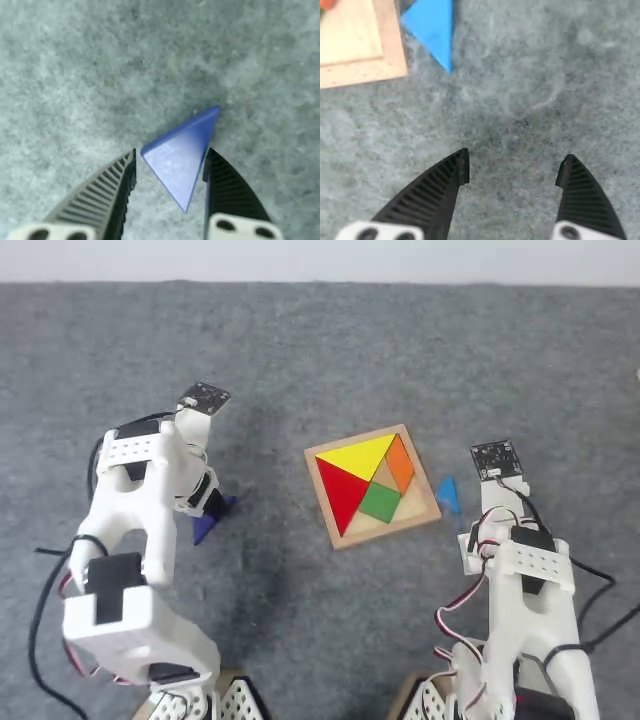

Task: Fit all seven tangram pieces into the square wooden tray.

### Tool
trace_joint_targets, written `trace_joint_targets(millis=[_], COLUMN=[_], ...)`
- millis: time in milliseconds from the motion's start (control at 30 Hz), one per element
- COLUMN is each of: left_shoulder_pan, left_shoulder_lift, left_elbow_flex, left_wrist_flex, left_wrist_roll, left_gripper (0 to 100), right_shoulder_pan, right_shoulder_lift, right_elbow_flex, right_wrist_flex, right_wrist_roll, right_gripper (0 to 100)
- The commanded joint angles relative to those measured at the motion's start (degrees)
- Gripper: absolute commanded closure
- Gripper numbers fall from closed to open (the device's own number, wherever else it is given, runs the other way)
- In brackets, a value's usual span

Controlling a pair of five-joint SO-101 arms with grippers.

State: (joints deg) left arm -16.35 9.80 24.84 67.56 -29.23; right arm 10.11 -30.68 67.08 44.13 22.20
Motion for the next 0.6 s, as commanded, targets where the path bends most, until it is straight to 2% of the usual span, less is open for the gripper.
trace_joint_targets(millis=[0, 200, 400, 567], left_shoulder_pan=[-0.3, -0.3, -0.4, 0.0], left_shoulder_lift=[5.7, 10.7, 10.3, 10.1], left_elbow_flex=[-4.8, -8.6, -8.3, -8.1], left_wrist_flex=[-0.5, 2.7, 3.2, 3.2], left_wrist_roll=[-1.8, -2.7, -1.8, -1.0], left_gripper=[78, 79, 93, 95], right_shoulder_pan=[0.3, 0.3, 0.3, 0.3], right_shoulder_lift=[-2.0, -2.0, -2.0, -2.0], right_elbow_flex=[-0.3, -0.2, -0.2, -0.2], right_wrist_flex=[-0.7, -0.9, -0.9, -0.9], right_wrist_roll=[0.6, 0.5, 0.4, 0.4], right_gripper=[70.7, 70.7, 70.7, 70.7])
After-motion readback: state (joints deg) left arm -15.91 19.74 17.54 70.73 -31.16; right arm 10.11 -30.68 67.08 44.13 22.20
